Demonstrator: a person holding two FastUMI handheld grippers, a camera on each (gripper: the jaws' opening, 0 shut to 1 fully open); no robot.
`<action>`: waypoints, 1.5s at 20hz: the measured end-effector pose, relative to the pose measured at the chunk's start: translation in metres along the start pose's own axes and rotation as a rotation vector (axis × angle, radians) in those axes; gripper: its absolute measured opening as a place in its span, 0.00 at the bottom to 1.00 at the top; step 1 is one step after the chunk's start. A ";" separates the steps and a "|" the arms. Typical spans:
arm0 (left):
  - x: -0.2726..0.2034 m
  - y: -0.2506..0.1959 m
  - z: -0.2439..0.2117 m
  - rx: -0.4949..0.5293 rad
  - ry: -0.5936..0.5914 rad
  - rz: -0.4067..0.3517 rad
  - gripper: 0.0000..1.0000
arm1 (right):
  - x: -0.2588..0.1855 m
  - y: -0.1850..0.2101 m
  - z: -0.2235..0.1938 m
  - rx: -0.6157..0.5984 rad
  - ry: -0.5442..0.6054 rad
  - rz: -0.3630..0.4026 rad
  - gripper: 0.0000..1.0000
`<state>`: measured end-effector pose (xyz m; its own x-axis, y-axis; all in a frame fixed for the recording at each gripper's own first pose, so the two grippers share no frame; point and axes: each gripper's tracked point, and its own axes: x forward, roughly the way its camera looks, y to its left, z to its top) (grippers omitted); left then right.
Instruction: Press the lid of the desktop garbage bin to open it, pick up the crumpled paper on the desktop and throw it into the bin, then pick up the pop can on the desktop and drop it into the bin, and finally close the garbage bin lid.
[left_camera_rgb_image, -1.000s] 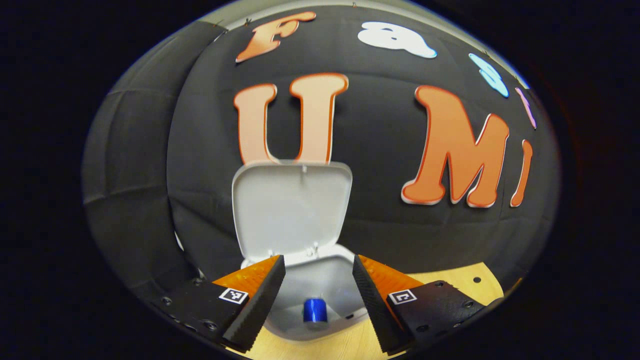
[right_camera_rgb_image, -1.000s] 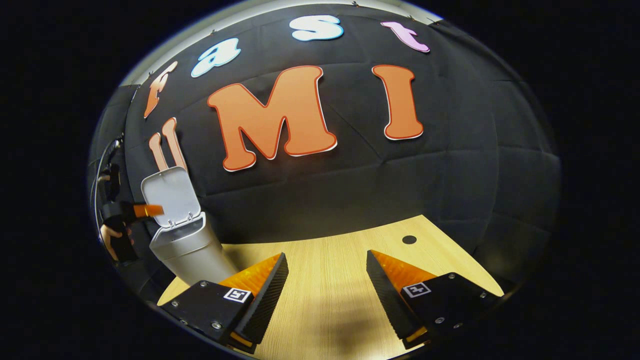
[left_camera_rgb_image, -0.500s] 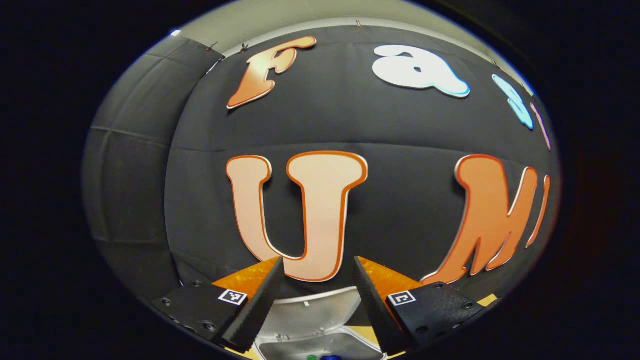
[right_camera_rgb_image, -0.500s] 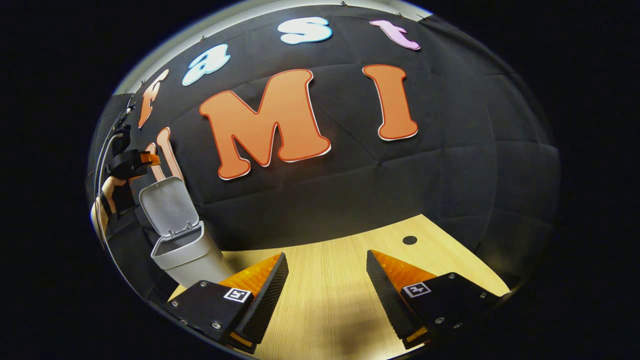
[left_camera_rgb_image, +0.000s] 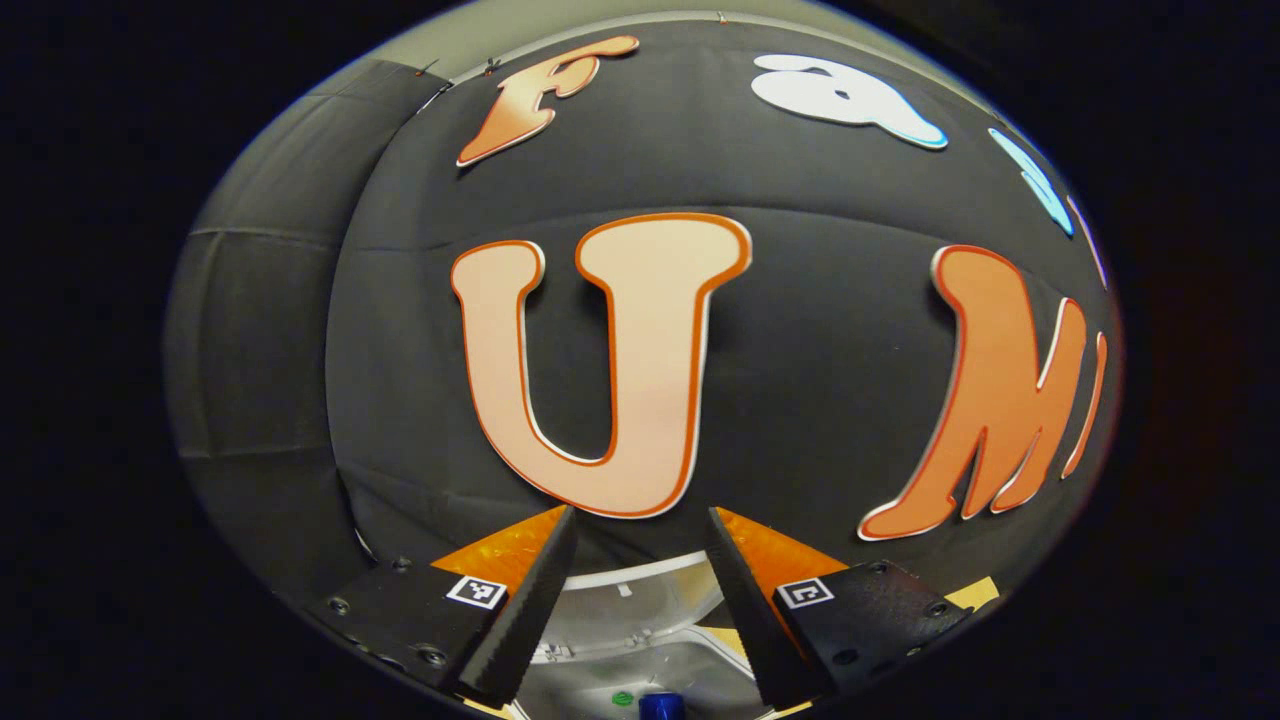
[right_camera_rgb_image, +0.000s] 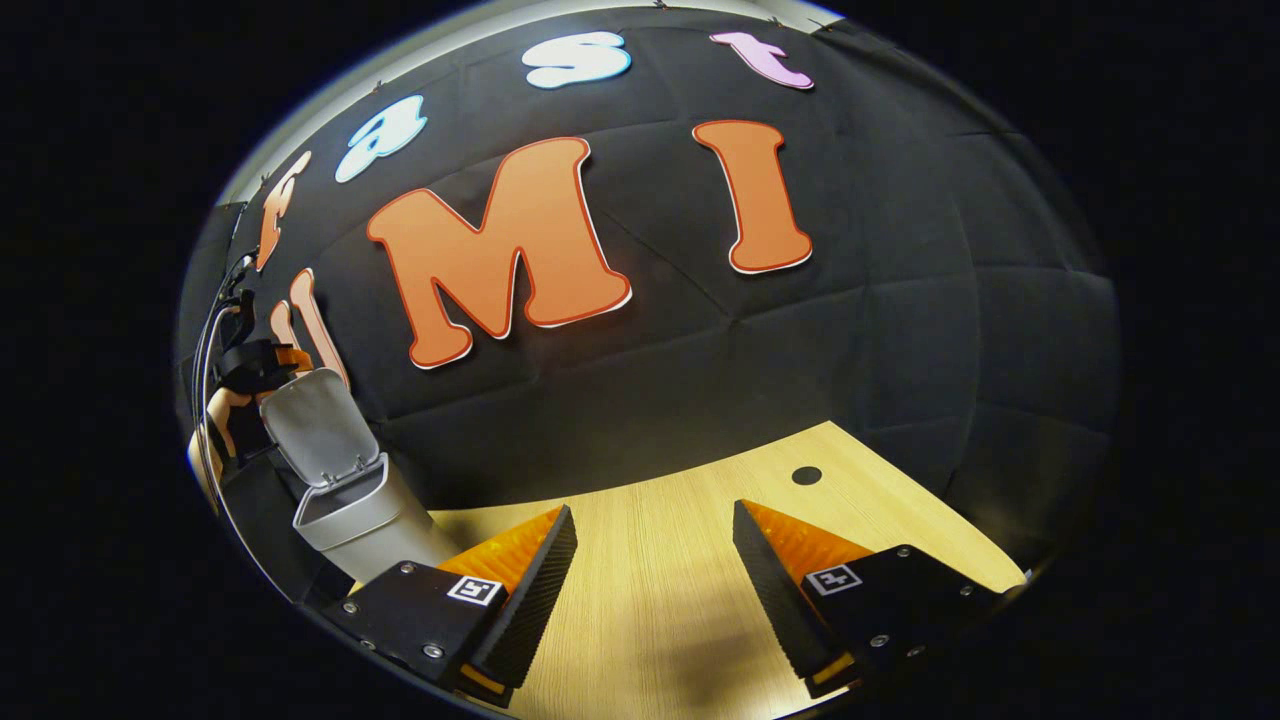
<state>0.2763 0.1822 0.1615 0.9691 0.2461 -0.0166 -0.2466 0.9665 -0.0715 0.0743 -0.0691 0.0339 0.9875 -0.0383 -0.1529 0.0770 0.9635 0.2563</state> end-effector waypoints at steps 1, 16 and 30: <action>-0.011 -0.005 -0.005 -0.001 -0.005 -0.005 0.83 | 0.001 0.001 0.000 0.000 0.004 0.007 0.94; -0.086 -0.011 -0.184 -0.021 0.185 0.100 0.84 | 0.003 0.000 -0.004 -0.060 0.057 0.067 0.94; -0.100 -0.031 -0.167 0.070 0.135 -0.009 0.94 | 0.008 0.026 -0.011 -0.087 0.076 0.111 0.94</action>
<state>0.1873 0.1151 -0.0008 0.9616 0.2294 -0.1506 -0.2324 0.9726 -0.0024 0.0825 -0.0416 0.0286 0.9758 0.0865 -0.2008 -0.0473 0.9802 0.1922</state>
